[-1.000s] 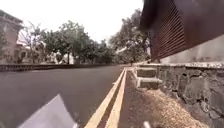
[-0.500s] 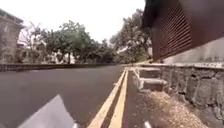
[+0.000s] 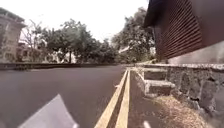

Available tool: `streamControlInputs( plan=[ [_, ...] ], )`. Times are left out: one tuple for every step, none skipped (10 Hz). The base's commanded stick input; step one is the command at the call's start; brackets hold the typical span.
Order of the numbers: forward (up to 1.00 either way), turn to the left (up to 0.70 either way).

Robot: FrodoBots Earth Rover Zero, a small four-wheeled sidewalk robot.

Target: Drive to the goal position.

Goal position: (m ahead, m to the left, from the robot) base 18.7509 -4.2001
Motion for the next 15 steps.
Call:
streamControlInputs(
  plan=[
    [0.50,0.00],
    [0.50,0.00],
    [0.50,0.00],
    [0.50,0.00],
    [0.50,0.00],
    [0.50,0.00],
    [0.50,0.00],
    [0.50,0.00],
    [0.50,0.00],
    [0.50,0.00],
    [0.50,0.00],
    [0.50,0.00],
    [0.50,0.00],
    [0.50,0.00],
    [0.50,0.00]
  ],
)
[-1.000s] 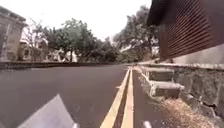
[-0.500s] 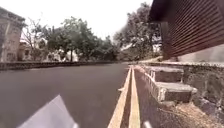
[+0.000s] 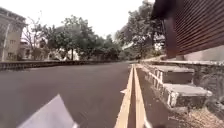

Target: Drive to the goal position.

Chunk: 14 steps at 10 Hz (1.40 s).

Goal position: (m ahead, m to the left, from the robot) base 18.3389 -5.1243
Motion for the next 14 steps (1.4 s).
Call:
streamControlInputs(
  plan=[
    [0.50,0.00],
    [0.50,0.00],
    [0.50,0.00],
    [0.50,0.00],
    [0.50,0.00],
    [0.50,0.00],
    [0.50,0.00],
    [0.50,0.00],
    [0.50,0.00],
    [0.50,0.00],
    [0.50,0.00],
    [0.50,0.00],
    [0.50,0.00],
    [0.50,0.00]
  ],
)
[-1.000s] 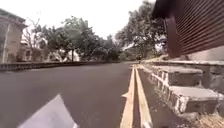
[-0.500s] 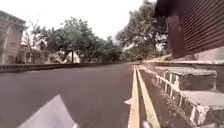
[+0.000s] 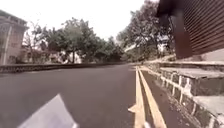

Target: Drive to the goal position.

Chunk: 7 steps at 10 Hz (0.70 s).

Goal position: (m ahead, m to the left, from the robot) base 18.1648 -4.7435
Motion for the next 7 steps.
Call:
streamControlInputs(
  plan=[
    [0.50,0.00],
    [0.50,0.00],
    [0.50,0.00],
    [0.50,0.00],
    [0.50,-0.14],
    [0.50,-0.33],
    [0.50,-0.50]
  ],
)
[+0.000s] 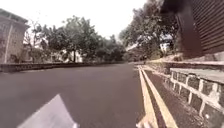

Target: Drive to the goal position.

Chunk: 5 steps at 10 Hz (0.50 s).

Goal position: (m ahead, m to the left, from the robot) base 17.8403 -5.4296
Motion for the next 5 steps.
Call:
streamControlInputs(
  plan=[
    [0.50,-0.50],
    [0.50,-0.50],
    [0.50,0.00],
    [0.50,0.00],
    [0.50,0.00]
  ],
)
